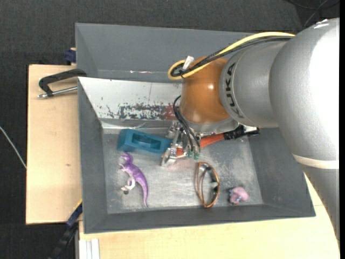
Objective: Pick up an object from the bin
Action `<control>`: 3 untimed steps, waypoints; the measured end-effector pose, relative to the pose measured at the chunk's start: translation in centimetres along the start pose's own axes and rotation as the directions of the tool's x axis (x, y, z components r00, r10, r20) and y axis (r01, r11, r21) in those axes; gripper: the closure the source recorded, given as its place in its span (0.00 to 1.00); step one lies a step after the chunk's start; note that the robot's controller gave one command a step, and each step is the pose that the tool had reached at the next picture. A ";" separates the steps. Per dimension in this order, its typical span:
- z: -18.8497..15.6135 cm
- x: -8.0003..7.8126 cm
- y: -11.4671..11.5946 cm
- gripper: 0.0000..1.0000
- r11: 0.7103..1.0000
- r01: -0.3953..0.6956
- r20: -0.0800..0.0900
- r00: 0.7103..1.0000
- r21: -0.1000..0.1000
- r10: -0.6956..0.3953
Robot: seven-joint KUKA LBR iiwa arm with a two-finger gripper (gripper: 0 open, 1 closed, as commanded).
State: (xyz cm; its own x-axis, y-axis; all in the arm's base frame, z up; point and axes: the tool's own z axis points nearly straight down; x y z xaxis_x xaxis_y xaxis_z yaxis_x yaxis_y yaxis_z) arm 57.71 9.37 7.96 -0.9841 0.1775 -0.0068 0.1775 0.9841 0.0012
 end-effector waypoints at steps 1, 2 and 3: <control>0.0 0.0 0.0 1.00 1.000 0.000 0.000 1.000 0.000 0.000; 0.0 0.0 0.0 1.00 1.000 0.000 0.000 1.000 0.000 0.000; 0.0 0.0 0.0 1.00 1.000 0.000 0.000 1.000 0.000 0.000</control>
Offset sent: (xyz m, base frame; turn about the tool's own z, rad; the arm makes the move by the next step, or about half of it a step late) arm 0.0000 0.0000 0.0000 0.0000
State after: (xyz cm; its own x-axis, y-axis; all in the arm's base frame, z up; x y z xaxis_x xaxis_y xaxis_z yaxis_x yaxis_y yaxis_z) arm 57.71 9.37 7.96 -0.9841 0.1776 -0.0068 0.1776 0.9841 0.0013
